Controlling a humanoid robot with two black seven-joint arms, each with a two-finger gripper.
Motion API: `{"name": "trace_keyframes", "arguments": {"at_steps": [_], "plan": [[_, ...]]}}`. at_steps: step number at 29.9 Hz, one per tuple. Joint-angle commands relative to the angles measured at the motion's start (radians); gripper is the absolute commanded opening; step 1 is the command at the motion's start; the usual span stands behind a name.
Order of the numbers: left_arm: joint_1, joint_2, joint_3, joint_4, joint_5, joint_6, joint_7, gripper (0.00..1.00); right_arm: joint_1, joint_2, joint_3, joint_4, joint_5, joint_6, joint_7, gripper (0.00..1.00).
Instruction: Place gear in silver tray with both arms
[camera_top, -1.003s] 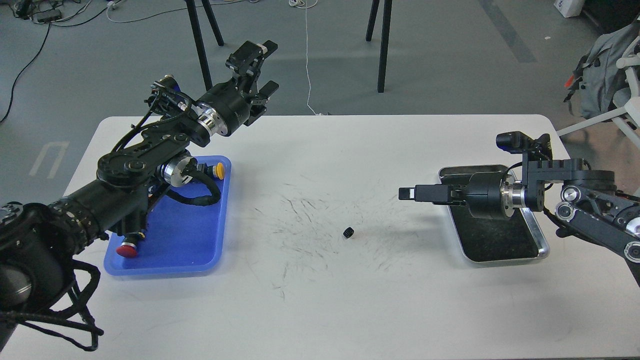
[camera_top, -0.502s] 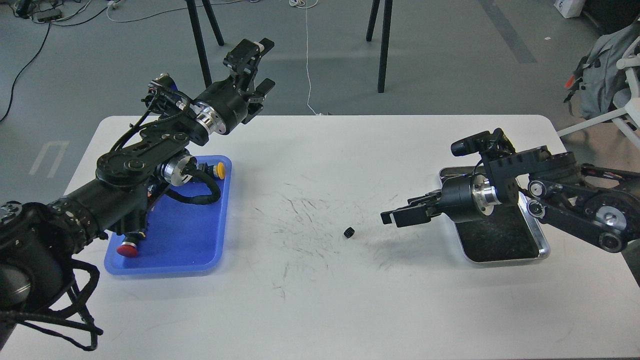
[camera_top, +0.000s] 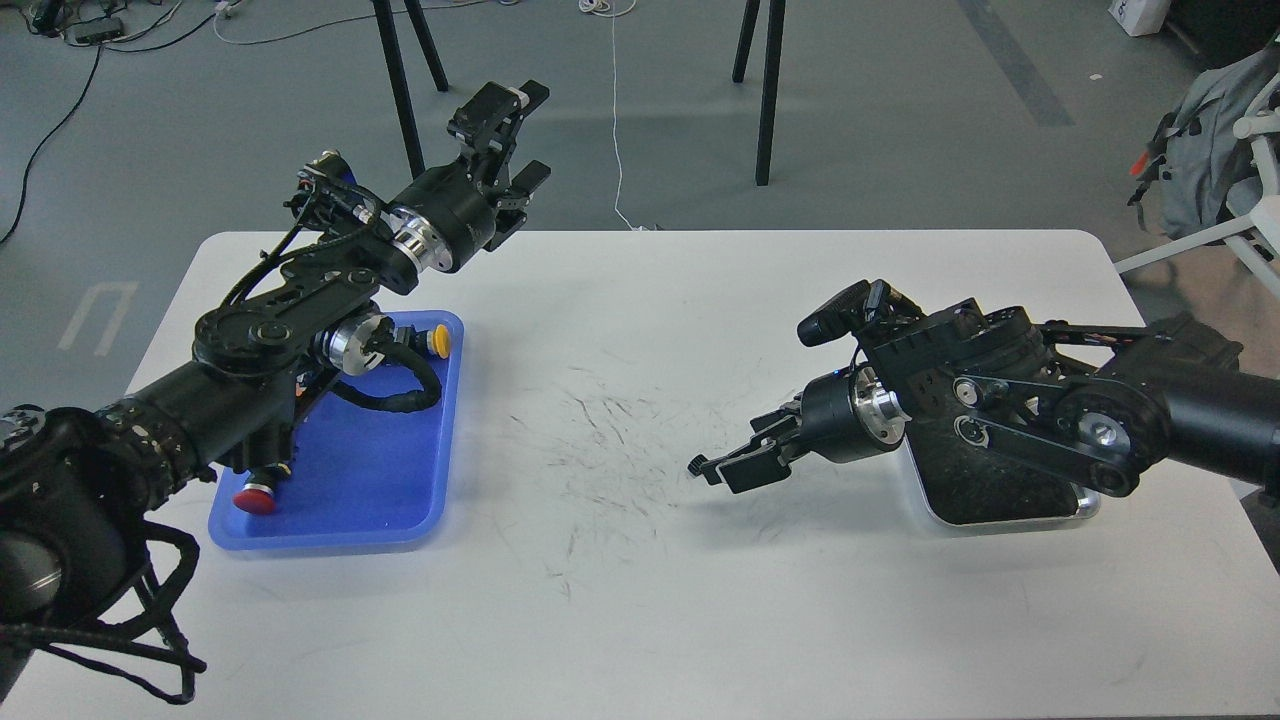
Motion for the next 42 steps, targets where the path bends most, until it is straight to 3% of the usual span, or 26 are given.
{"name": "trace_keyframes", "arguments": {"at_steps": [1, 16, 33, 42], "plan": [[0.000, -0.001, 0.000, 0.002, 0.001, 0.000, 0.000, 1.00, 0.011, 0.014, -0.019, -0.006, -0.003, -0.001, 0.000, 0.96], [-0.001, 0.001, 0.000, 0.002, 0.001, 0.000, 0.000, 1.00, 0.015, 0.106, -0.058, -0.108, -0.001, -0.001, 0.000, 0.87], [0.002, -0.001, 0.001, 0.009, 0.001, 0.000, 0.000, 1.00, 0.001, 0.174, -0.059, -0.173, 0.005, -0.004, 0.002, 0.62], [0.002, 0.001, 0.001, 0.011, 0.001, -0.002, 0.000, 1.00, -0.004, 0.197, -0.061, -0.207, 0.011, -0.004, 0.000, 0.59]]}}
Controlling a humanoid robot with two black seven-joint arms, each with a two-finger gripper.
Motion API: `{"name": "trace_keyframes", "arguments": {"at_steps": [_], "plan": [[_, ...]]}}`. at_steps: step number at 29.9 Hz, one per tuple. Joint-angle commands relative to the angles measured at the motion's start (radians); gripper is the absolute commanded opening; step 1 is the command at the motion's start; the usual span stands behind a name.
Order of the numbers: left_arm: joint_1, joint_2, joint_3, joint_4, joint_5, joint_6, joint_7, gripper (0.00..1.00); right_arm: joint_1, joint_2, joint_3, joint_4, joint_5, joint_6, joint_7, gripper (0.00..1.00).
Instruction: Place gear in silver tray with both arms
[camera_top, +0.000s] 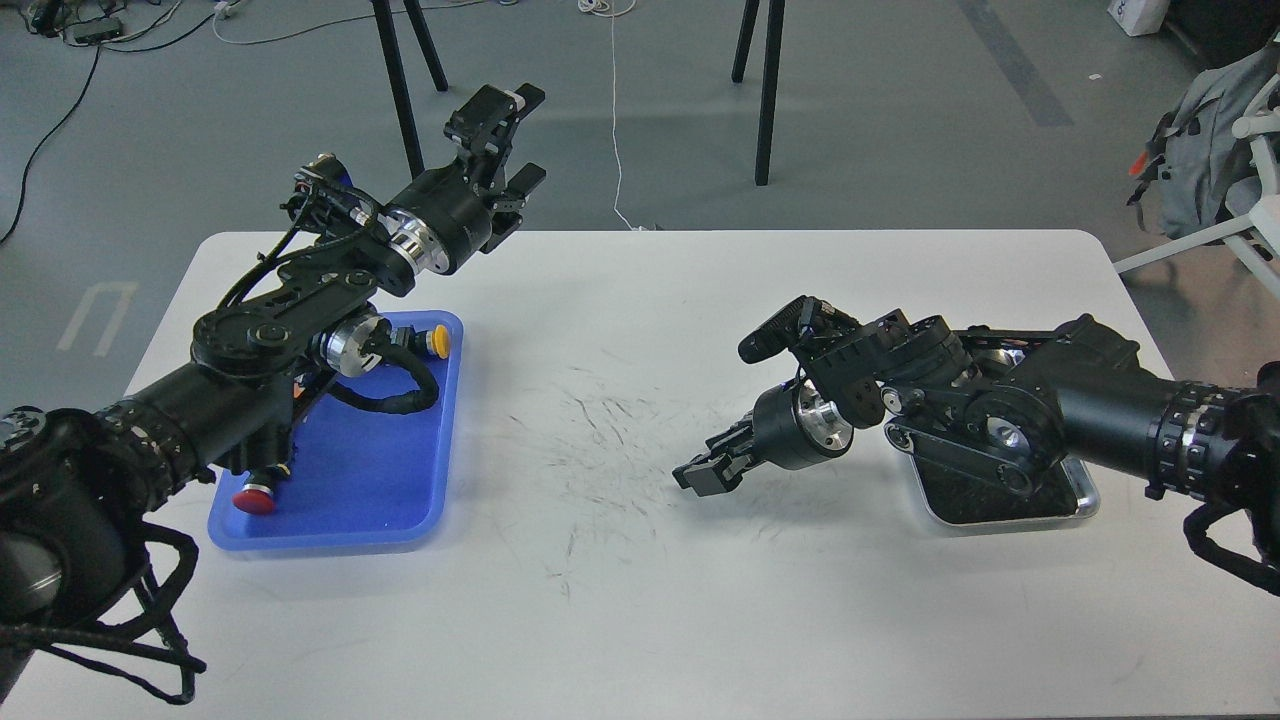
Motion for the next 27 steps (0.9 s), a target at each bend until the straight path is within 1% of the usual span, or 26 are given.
{"name": "trace_keyframes", "arguments": {"at_steps": [1, 11, 16, 23, 27], "plan": [[-0.001, 0.000, 0.000, 0.001, 0.000, 0.001, 0.000, 1.00, -0.003, 0.013, -0.001, -0.019, 0.002, 0.000, 0.000, 0.58], [0.000, 0.000, 0.000, 0.021, 0.000, -0.001, 0.000, 1.00, -0.018, 0.021, -0.001, -0.036, 0.002, 0.000, -0.003, 0.58], [0.002, 0.000, 0.002, 0.022, 0.000, -0.001, 0.000, 1.00, -0.023, 0.032, -0.001, -0.051, 0.002, 0.000, -0.003, 0.54], [0.002, -0.003, 0.003, 0.036, 0.001, -0.001, 0.000, 1.00, -0.023, 0.038, 0.000, -0.053, 0.002, -0.002, -0.003, 0.54], [0.002, -0.001, 0.003, 0.036, 0.001, -0.002, 0.000, 1.00, -0.023, 0.044, 0.000, -0.063, 0.002, 0.000, -0.003, 0.48]]}}
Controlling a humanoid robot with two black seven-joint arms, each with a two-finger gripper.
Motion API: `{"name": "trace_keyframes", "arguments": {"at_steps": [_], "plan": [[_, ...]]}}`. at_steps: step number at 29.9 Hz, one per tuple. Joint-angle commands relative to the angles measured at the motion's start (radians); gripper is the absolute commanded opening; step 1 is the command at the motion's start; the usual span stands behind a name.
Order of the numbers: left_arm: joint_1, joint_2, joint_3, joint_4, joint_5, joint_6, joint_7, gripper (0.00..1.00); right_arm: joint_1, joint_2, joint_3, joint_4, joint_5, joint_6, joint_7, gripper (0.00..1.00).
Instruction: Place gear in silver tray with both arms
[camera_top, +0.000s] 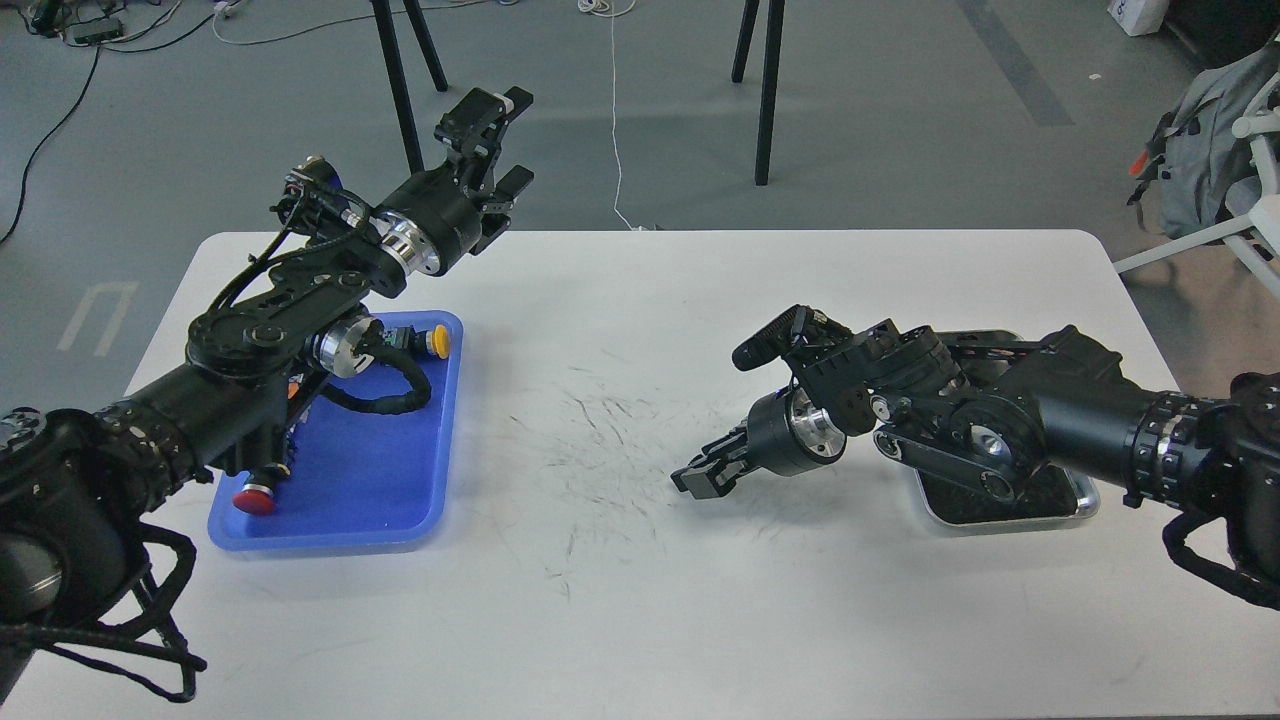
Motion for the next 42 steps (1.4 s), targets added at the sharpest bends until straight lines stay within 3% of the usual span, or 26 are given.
{"name": "trace_keyframes", "arguments": {"at_steps": [1, 29, 42], "plan": [[0.000, 0.000, 0.000, 0.001, 0.000, 0.000, 0.000, 1.00, 0.000, 0.011, 0.000, -0.010, 0.000, 0.001, -0.001, 0.47], [0.000, 0.000, 0.000, 0.001, 0.000, 0.000, 0.000, 1.00, 0.011, 0.013, 0.000, -0.010, 0.000, 0.010, 0.004, 0.15], [0.000, 0.000, 0.001, 0.003, 0.002, 0.000, 0.000, 1.00, 0.046, -0.012, 0.032, -0.001, 0.017, 0.013, 0.018, 0.13]]}}
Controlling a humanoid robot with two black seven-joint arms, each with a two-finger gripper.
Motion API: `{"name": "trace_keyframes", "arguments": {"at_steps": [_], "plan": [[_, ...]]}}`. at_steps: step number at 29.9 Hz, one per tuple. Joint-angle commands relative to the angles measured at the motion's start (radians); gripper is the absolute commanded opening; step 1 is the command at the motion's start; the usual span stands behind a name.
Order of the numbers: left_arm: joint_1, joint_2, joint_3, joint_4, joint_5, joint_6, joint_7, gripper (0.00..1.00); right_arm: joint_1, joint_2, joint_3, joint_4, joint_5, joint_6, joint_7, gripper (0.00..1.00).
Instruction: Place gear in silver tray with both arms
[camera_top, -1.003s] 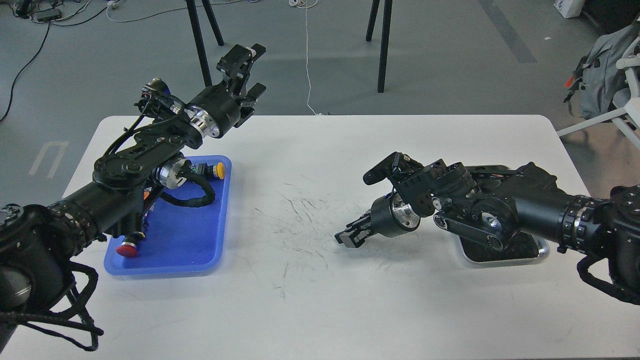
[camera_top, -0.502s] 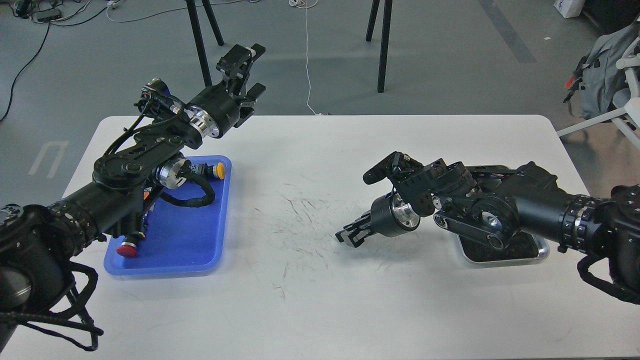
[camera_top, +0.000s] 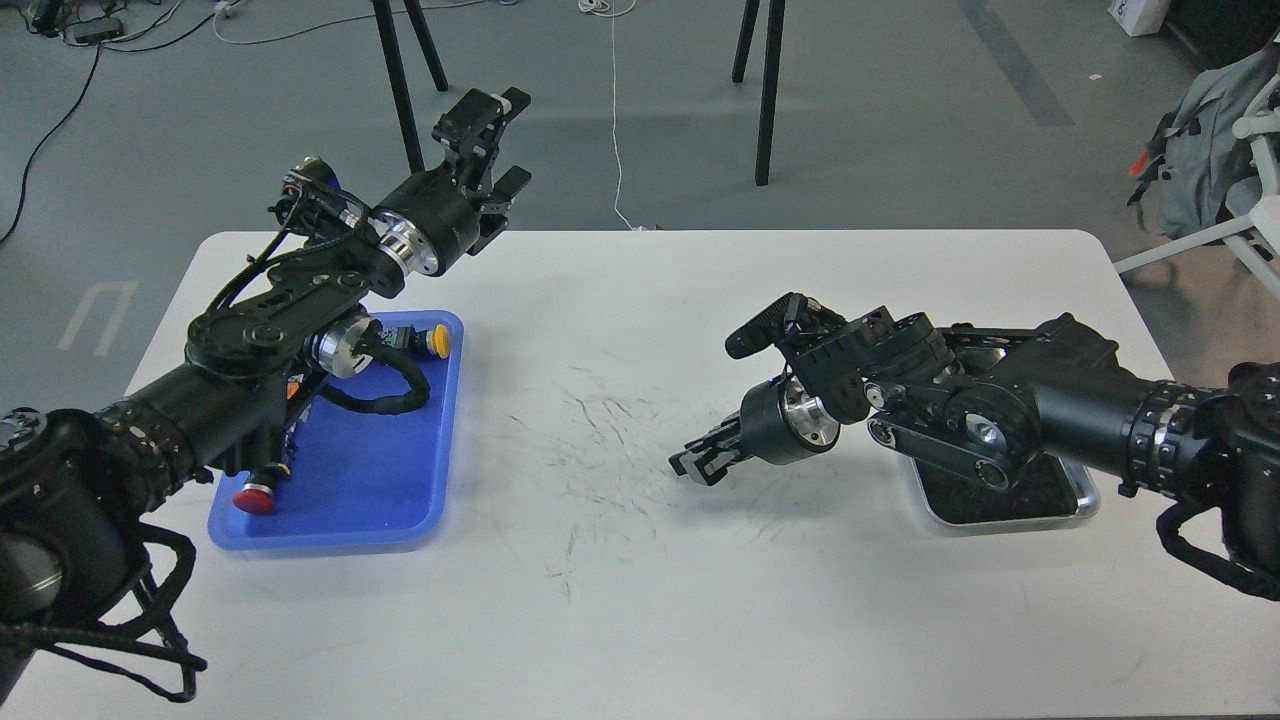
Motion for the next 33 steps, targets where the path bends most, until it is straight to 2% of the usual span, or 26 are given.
{"name": "trace_keyframes", "arguments": {"at_steps": [1, 9, 20, 33], "plan": [[0.000, 0.000, 0.000, 0.000, 0.000, 0.000, 0.000, 1.00, 0.022, -0.021, 0.018, -0.001, 0.020, 0.001, 0.013, 0.13], [-0.002, -0.003, 0.000, 0.007, 0.002, 0.000, 0.000, 1.00, 0.073, -0.089, 0.031, -0.009, 0.117, 0.000, 0.015, 0.13], [0.000, -0.006, 0.003, 0.008, 0.003, 0.001, 0.000, 1.00, 0.064, -0.216, 0.156, -0.029, 0.147, 0.000, 0.015, 0.12], [-0.002, -0.013, 0.005, 0.008, 0.005, 0.001, 0.000, 1.00, 0.042, -0.379, 0.166, -0.055, 0.359, -0.014, 0.036, 0.09]]}}
